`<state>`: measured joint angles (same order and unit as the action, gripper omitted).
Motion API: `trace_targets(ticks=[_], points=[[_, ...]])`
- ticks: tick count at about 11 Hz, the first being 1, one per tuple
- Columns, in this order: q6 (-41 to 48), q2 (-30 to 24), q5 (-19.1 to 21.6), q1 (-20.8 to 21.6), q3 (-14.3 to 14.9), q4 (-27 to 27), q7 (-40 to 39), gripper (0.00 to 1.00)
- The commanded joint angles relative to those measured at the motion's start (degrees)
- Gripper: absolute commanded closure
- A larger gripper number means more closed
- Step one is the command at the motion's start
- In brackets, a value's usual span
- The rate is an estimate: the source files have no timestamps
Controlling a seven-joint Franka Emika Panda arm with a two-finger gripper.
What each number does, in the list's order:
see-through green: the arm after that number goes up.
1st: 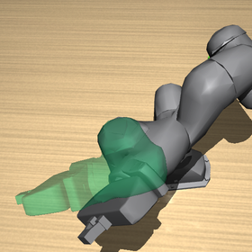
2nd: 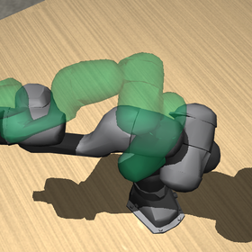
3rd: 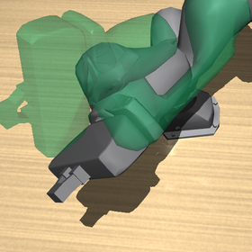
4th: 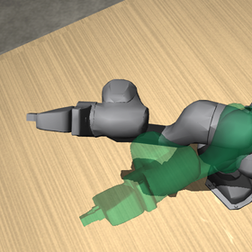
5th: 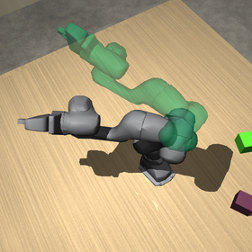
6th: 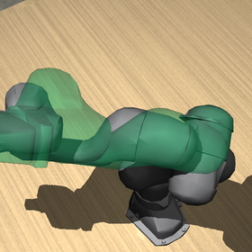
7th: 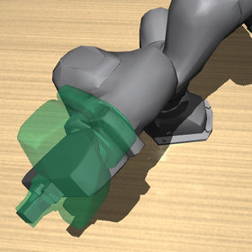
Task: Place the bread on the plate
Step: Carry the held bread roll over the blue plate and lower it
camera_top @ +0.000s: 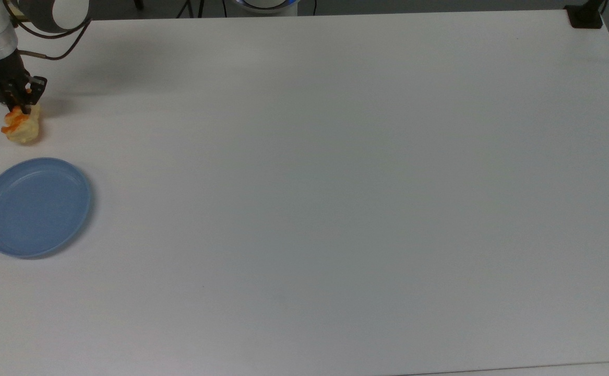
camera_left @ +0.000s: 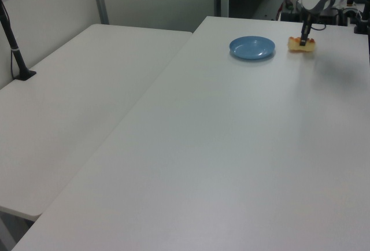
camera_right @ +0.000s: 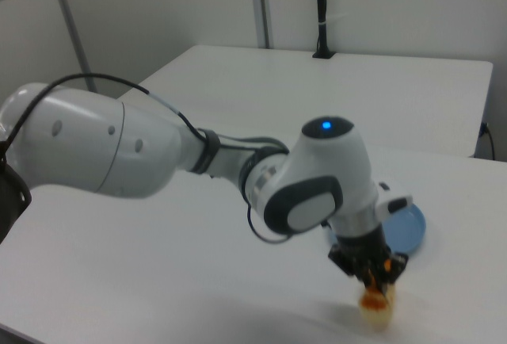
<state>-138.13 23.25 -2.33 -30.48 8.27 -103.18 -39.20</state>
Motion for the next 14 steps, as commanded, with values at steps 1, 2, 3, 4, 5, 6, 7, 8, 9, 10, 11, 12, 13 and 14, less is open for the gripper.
trace_targets(ticks=[1,2,3,4,5,6,7,8,9,10,11,12,13,14], points=[[11.7,1.9,2.6,2.2,-2.4,12.1,11.5,0.84],[15.1,3.5,3.1,2.3,-3.7,16.4,15.5,0.84],[15.7,5.0,3.0,3.0,-5.0,20.3,20.5,0.84],[15.7,7.5,3.0,4.1,-5.5,23.9,25.1,0.84],[15.3,10.6,2.9,5.5,-5.5,27.4,28.4,0.84],[14.9,13.8,2.7,7.2,-5.5,30.8,30.9,0.83],[14.0,16.0,2.6,7.7,-5.5,32.8,32.2,0.83],[11.8,16.7,2.5,7.9,-5.5,32.5,32.3,0.83],[9.9,18.1,2.3,7.9,-5.4,32.6,32.3,0.82],[7.7,18.8,2.2,7.7,-5.3,32.6,32.3,0.82],[5.6,19.8,1.9,7.7,-5.0,32.5,32.3,0.82],[5.3,20.3,1.2,7.6,-4.8,32.5,32.2,0.82],[5.3,20.3,0.7,7.5,-4.7,32.3,32.1,0.79],[5.3,20.3,0.1,7.5,-4.8,31.9,32.0,0.52]])
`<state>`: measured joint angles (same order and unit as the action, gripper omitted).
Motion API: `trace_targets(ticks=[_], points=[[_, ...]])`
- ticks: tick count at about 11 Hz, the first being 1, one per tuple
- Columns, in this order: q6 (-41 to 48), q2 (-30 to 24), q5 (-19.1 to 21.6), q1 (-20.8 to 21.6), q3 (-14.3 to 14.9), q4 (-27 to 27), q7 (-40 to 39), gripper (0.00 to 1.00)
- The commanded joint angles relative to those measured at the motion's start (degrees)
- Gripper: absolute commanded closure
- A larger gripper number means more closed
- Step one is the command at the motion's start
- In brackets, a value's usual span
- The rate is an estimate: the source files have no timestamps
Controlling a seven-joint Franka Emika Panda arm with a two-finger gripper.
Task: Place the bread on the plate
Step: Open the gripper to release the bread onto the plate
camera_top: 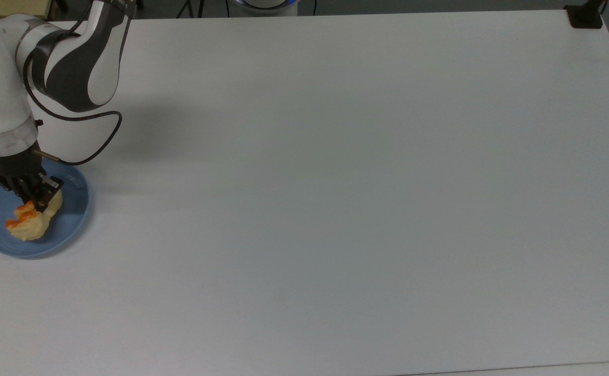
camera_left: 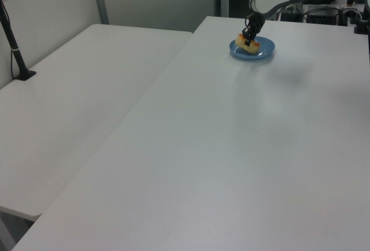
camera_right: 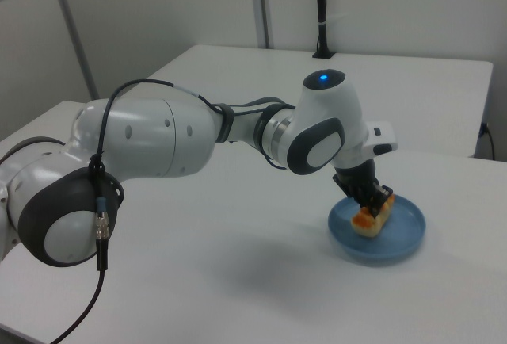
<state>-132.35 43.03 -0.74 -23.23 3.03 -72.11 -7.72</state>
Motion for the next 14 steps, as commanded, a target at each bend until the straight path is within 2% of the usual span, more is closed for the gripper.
trace_targets(ticks=[1,4,5,7,11,13,14], points=[[-0.4,0.4,-2.4,0.1,0.6,0.6,0.2,0.01],[-0.3,-1.3,-2.5,-0.2,0.6,-0.8,0.3,0.0],[0.0,-3.6,-2.2,-0.7,0.6,-2.5,0.5,0.0],[3.2,-11.9,-1.6,-1.0,0.5,-7.8,0.8,0.0],[28.8,-26.6,-0.2,0.3,-0.1,-9.1,3.3,0.0],[38.0,-33.9,1.0,3.8,0.3,-11.1,5.8,0.0],[39.3,-38.4,1.0,6.2,0.5,-14.3,5.9,0.0]])
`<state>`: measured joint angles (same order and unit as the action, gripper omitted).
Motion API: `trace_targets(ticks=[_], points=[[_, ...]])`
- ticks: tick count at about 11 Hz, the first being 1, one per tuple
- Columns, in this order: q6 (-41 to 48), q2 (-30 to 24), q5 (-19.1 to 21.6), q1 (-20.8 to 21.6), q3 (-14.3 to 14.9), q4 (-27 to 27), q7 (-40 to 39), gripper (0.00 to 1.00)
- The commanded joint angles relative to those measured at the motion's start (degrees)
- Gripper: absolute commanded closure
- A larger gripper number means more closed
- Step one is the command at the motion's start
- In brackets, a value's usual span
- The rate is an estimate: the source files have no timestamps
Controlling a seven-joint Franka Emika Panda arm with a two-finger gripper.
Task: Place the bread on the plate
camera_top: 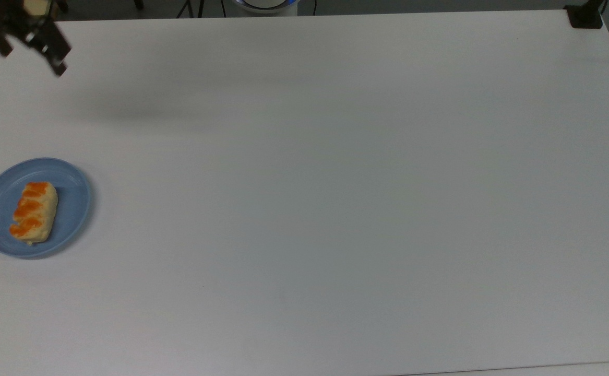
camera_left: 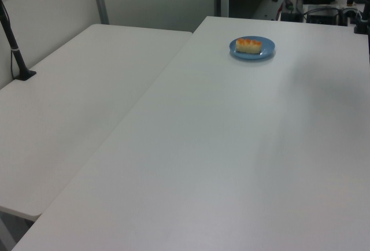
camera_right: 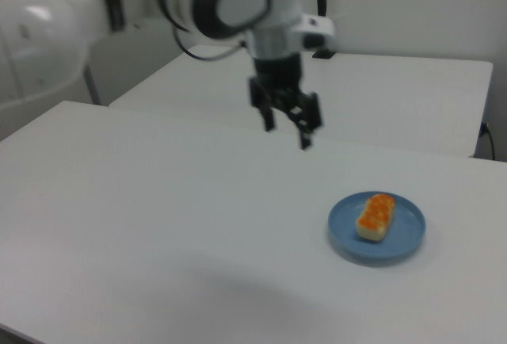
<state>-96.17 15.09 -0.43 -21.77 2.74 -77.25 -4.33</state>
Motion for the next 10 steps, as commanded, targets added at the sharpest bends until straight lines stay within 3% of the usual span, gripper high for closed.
trace_targets(ticks=[1,3,5,6,8,10], points=[[3.4,-13.9,0.7,7.8,1.6,-11.4,3.3,0.0],[5.7,-16.6,0.7,16.1,5.3,-13.1,7.0,0.0],[7.1,-16.6,0.7,23.8,9.3,-13.5,5.5,0.0],[6.6,-16.1,0.7,24.7,9.4,-13.5,2.2,0.0],[5.0,-15.9,1.4,24.2,7.6,-13.4,-5.4,0.0],[4.3,-15.7,1.4,19.0,-0.5,-13.8,-3.4,0.0]])
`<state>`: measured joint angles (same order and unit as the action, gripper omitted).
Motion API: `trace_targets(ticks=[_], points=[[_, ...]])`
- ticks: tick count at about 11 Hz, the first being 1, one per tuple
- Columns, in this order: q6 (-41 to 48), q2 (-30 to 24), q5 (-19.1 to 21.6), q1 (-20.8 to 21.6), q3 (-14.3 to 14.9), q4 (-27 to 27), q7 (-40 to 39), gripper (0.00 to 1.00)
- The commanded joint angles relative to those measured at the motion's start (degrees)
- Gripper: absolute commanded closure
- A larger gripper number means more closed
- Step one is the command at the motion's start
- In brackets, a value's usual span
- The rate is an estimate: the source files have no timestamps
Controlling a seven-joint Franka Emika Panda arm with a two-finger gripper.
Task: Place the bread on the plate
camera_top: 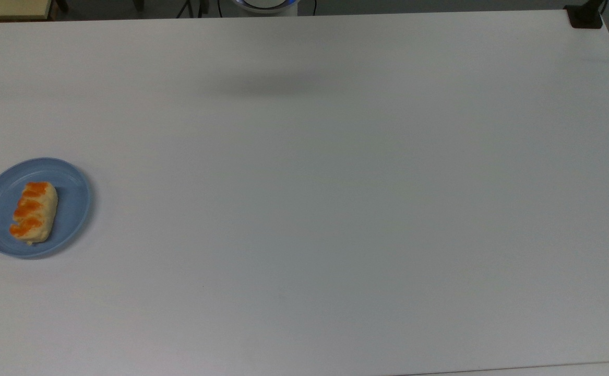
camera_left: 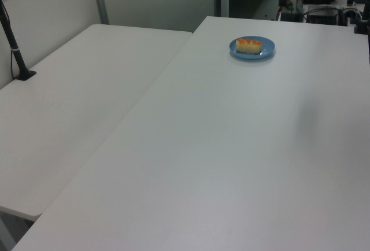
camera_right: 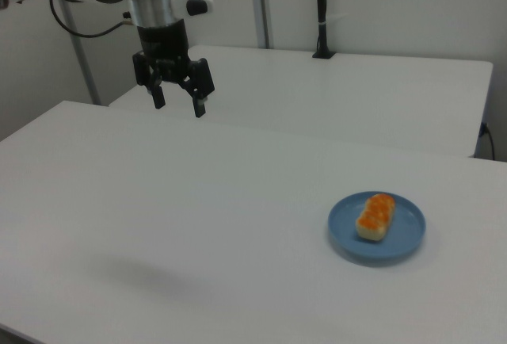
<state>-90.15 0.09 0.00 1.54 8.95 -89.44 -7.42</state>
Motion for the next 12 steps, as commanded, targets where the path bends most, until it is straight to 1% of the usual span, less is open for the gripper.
trace_targets(ticks=[1,4,5,6,9,12], points=[[-1.8,-0.8,1.0,-4.4,-7.6,-1.9,1.4,0.0],[-2.7,-0.6,1.0,-2.5,-7.4,-2.1,8.1,0.0],[-2.9,-0.4,1.7,-2.5,-7.4,-2.1,10.5,0.0],[-3.0,-0.3,2.5,-2.8,-7.3,-1.9,10.7,0.0],[-4.8,0.2,1.9,-2.9,-6.8,-1.7,8.1,0.0],[-4.9,0.3,1.9,-2.9,-6.8,-1.7,7.9,0.0]])
